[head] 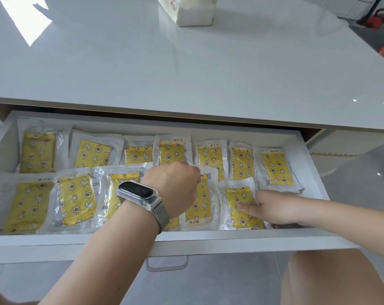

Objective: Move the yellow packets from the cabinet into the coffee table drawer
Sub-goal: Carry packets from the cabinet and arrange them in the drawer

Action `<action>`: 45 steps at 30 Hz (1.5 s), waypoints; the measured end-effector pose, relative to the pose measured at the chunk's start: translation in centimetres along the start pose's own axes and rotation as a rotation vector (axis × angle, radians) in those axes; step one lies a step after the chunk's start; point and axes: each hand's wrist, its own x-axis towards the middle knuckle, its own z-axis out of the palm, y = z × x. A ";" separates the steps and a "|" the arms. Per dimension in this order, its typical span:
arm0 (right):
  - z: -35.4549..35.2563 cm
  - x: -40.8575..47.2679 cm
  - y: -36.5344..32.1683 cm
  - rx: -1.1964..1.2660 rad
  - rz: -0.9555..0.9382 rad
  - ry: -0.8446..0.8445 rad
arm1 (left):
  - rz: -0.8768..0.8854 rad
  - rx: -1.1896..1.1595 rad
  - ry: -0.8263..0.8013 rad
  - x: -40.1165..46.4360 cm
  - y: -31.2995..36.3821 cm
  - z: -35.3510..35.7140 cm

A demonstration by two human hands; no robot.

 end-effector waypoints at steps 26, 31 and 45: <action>-5.1 -2.2 -1.7 -0.142 -0.314 0.381 | 0.012 -0.099 -0.061 0.2 -0.5 0.4; -2.1 -0.4 -1.6 -0.411 -0.228 0.241 | -0.020 -0.075 -0.067 0.1 -0.8 0.3; -3.1 0.2 -0.4 0.042 -0.368 0.436 | -0.059 -0.031 0.013 -0.9 -1.0 0.1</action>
